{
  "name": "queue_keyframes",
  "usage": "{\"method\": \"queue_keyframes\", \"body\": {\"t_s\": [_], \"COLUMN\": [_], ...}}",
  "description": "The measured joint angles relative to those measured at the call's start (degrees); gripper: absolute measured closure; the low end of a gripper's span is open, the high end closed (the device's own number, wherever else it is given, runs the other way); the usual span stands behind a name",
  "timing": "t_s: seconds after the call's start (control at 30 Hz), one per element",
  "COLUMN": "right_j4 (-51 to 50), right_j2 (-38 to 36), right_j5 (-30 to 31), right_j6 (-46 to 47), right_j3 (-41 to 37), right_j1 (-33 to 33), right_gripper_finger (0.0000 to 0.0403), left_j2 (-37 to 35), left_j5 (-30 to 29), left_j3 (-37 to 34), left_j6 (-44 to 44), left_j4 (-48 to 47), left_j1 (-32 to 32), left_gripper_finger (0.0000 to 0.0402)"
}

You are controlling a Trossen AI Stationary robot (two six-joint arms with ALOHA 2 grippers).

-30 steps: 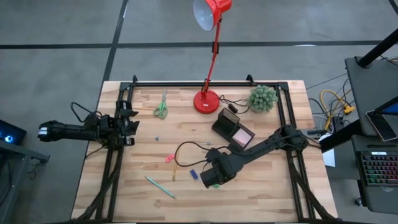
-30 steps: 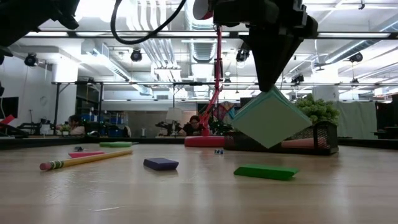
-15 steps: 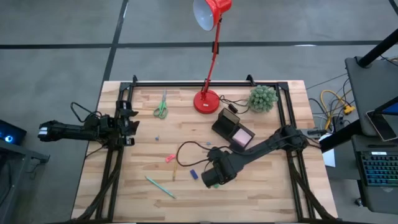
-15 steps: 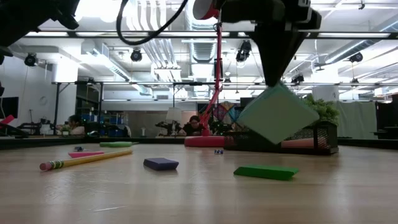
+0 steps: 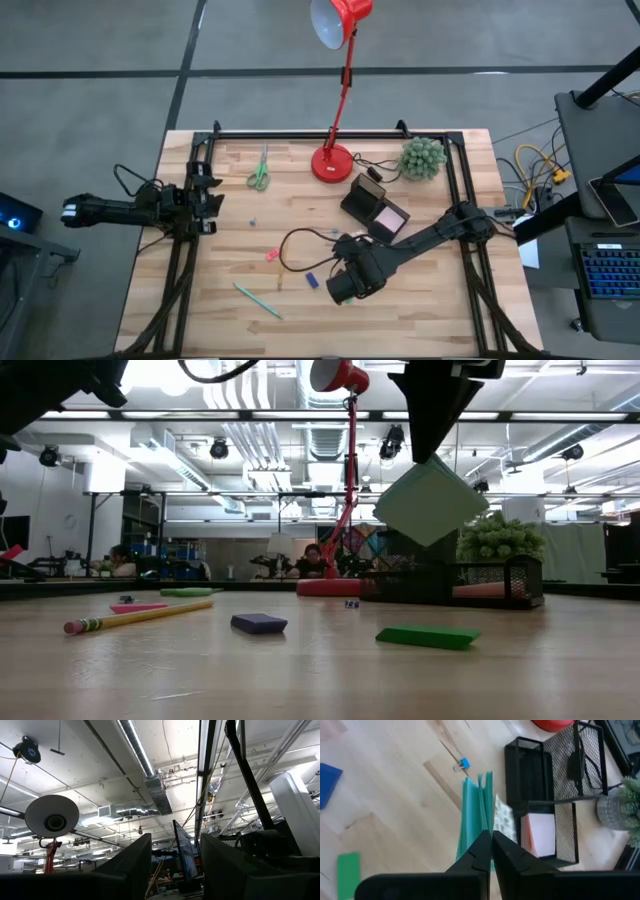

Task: Pick and place office supplies into organizer
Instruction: Put the blue sticky note into the desk organizer

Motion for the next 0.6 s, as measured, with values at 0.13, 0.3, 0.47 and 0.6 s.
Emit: {"method": "queue_keyframes", "body": {"t_s": [0.13,0.3,0.47,0.6], "right_j4": [-0.08,-0.03,-0.11,-0.08], "right_j2": [-0.16,-0.4,-1.01,-1.02], "right_j5": [1.0,1.25,1.59,2.59], "right_j6": [-1.45,-2.52,-3.99,-4.57], "right_j3": [-0.37,-1.37,-4.51,-6.61], "right_j1": [0.0,0.08,0.79,1.45], "right_gripper_finger": [0.0394,0.0394,0.0394,0.0394], "left_j2": [0.0,0.0,0.0,0.0], "left_j5": [0.0,-0.01,-0.01,0.0], "left_j3": [0.0,0.0,0.0,0.0], "left_j6": [0.0,0.0,0.0,0.0], "left_j4": [0.0,0.0,0.0,0.0], "left_j1": [0.01,0.02,0.01,0.0], "left_gripper_finger": [0.0246,0.0246,0.0246,0.0246]}}
